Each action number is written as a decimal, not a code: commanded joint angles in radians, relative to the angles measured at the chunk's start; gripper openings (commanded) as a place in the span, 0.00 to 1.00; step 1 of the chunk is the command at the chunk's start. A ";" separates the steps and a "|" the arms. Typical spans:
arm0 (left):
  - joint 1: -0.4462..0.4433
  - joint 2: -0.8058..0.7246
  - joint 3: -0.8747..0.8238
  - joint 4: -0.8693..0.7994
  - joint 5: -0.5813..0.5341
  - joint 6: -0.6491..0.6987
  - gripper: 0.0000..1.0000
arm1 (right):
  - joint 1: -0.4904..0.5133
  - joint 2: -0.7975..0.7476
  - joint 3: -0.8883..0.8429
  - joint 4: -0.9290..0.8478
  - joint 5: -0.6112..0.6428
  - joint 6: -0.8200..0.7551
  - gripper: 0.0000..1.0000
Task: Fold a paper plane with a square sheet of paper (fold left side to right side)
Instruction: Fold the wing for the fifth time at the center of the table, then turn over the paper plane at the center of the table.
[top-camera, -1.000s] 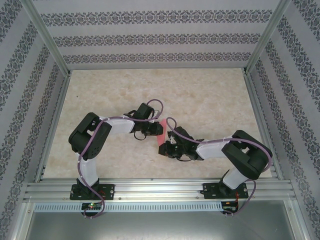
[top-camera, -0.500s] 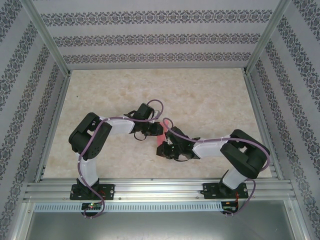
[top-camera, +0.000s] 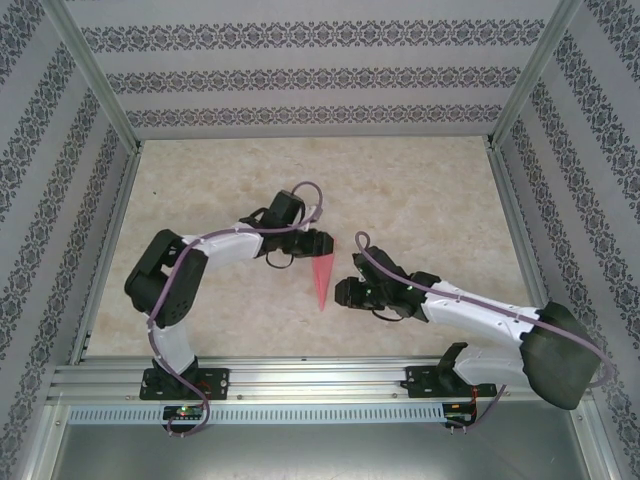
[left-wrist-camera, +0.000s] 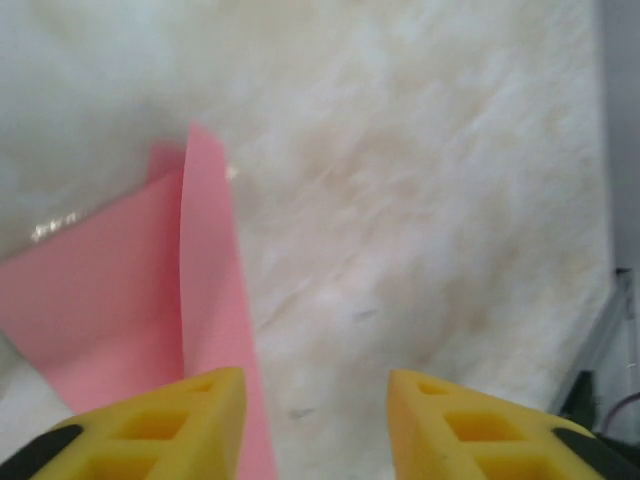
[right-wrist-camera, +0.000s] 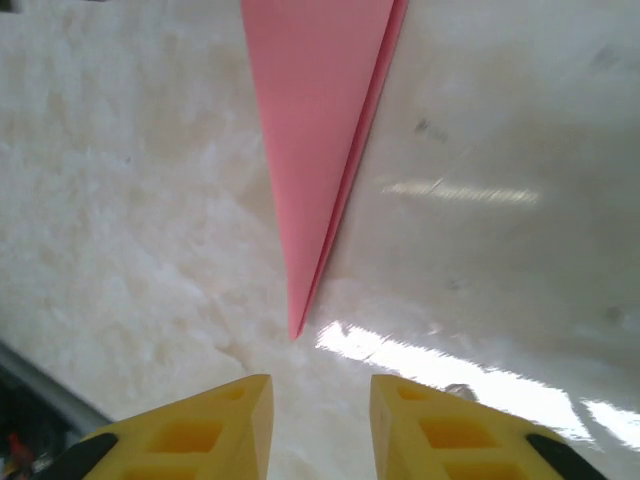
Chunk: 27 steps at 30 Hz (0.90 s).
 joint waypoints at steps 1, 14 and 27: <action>0.060 -0.129 0.042 -0.034 0.040 -0.009 0.47 | 0.009 -0.007 0.082 -0.189 0.214 -0.107 0.34; 0.232 -0.545 -0.298 -0.160 -0.274 -0.048 0.60 | 0.147 0.494 0.515 -0.365 0.455 -0.118 0.57; 0.232 -0.688 -0.389 -0.196 -0.296 -0.091 0.63 | 0.084 0.629 0.549 -0.321 0.386 -0.139 0.27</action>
